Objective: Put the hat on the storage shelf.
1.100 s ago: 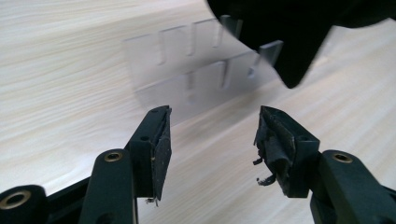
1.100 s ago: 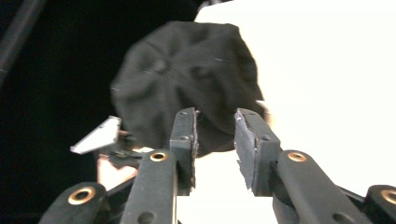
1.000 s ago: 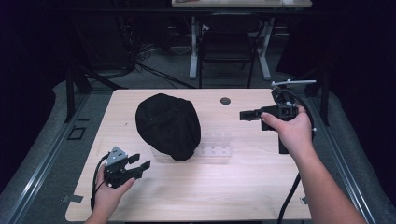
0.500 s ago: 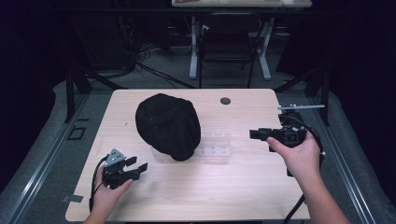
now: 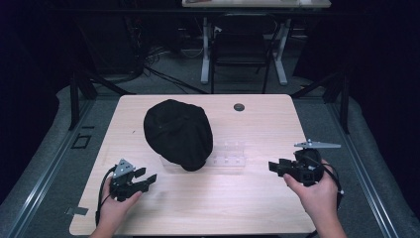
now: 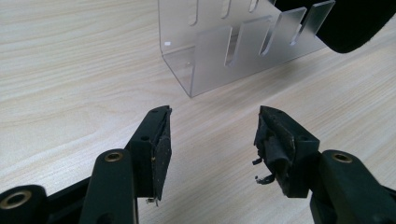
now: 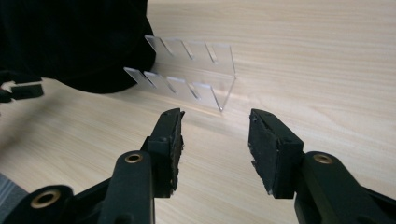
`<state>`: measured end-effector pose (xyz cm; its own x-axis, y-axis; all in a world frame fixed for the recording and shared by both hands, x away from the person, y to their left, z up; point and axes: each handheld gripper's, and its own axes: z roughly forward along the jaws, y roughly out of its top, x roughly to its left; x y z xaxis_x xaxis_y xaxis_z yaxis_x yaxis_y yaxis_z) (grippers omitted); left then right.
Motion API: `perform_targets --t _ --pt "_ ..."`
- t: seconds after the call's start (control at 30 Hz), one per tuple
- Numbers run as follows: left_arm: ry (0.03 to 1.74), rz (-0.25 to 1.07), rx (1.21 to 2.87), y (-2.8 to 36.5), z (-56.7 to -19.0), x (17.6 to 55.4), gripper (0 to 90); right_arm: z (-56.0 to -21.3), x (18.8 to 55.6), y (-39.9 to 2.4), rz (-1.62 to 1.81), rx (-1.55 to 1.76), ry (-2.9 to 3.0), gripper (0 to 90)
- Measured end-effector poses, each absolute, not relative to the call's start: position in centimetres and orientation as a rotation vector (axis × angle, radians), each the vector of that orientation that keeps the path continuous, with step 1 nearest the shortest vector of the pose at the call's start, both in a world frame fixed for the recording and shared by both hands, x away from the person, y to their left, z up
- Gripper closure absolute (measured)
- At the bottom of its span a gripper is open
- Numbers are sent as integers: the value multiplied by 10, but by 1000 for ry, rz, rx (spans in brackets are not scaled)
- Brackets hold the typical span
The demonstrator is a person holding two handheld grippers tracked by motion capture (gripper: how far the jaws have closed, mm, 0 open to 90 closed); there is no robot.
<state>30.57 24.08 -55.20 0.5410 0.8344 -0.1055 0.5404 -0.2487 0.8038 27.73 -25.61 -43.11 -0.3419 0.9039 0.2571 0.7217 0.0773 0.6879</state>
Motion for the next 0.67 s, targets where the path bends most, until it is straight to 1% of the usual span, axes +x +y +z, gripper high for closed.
perform_targets --t 0.13,0.33,0.53,0.67 --pt "1117 437 1930 240 -552 306 455 -451 271 -258 1151 1650 2109 532" --pt "1112 441 1924 239 -552 305 455 -479 268 -262 1107 1678 2079 511" --pt "1109 408 1921 240 -552 306 445 -508 264 -263 1110 1657 2054 488" --pt "1083 374 1831 246 -537 305 426 -518 260 -263 1117 1607 1998 478"
